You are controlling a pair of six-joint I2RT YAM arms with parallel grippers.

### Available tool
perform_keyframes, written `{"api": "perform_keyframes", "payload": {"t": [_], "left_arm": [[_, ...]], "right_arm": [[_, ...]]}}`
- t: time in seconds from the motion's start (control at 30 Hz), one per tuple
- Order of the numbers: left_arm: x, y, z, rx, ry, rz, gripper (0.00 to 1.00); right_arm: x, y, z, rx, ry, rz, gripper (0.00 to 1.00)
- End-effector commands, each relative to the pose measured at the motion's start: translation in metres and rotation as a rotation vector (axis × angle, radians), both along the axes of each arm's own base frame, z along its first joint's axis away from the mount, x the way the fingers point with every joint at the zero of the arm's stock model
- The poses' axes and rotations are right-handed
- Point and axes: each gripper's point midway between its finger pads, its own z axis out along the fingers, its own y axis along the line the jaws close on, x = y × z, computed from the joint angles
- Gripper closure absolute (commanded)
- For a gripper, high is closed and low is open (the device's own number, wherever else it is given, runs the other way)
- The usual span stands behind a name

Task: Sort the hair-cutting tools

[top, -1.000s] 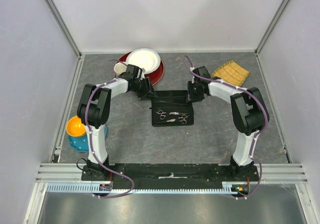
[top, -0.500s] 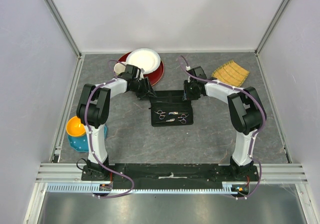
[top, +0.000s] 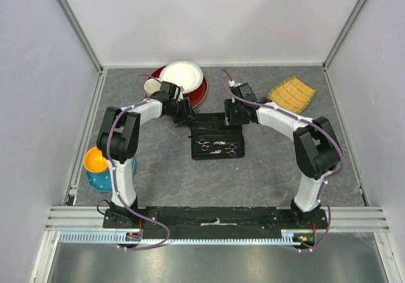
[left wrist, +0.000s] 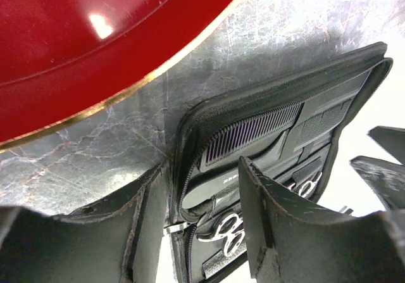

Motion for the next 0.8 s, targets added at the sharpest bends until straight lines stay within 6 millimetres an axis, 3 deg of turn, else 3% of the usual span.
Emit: {"api": "perform_keyframes", "payload": {"t": [0.0,0.1,0.2,0.33,0.4,0.53,0.77], "left_arm": [[-0.012,0.014,-0.002,0.113,-0.021,-0.019,0.45],[-0.009,0.019,0.007,0.136,-0.052,-0.006,0.44],[-0.009,0.023,0.013,0.150,-0.076,-0.002,0.44],[-0.011,0.024,0.011,0.157,-0.072,-0.003,0.46],[-0.013,0.024,0.009,0.156,-0.065,-0.004,0.52],[-0.016,0.022,0.003,0.145,-0.045,-0.006,0.65],[-0.018,0.014,-0.002,0.112,-0.028,-0.028,0.70]], "right_arm": [[0.020,-0.002,0.055,0.019,-0.135,-0.053,0.43],[0.023,-0.003,0.058,0.006,-0.149,-0.038,0.44],[0.020,0.011,0.054,0.043,-0.123,0.040,0.50],[0.014,0.026,0.035,0.086,-0.056,0.104,0.60],[0.010,0.030,0.027,0.102,-0.027,0.116,0.64],[0.006,0.029,0.008,0.095,0.013,0.096,0.66],[0.003,0.016,-0.015,0.047,0.054,0.025,0.71]]}}
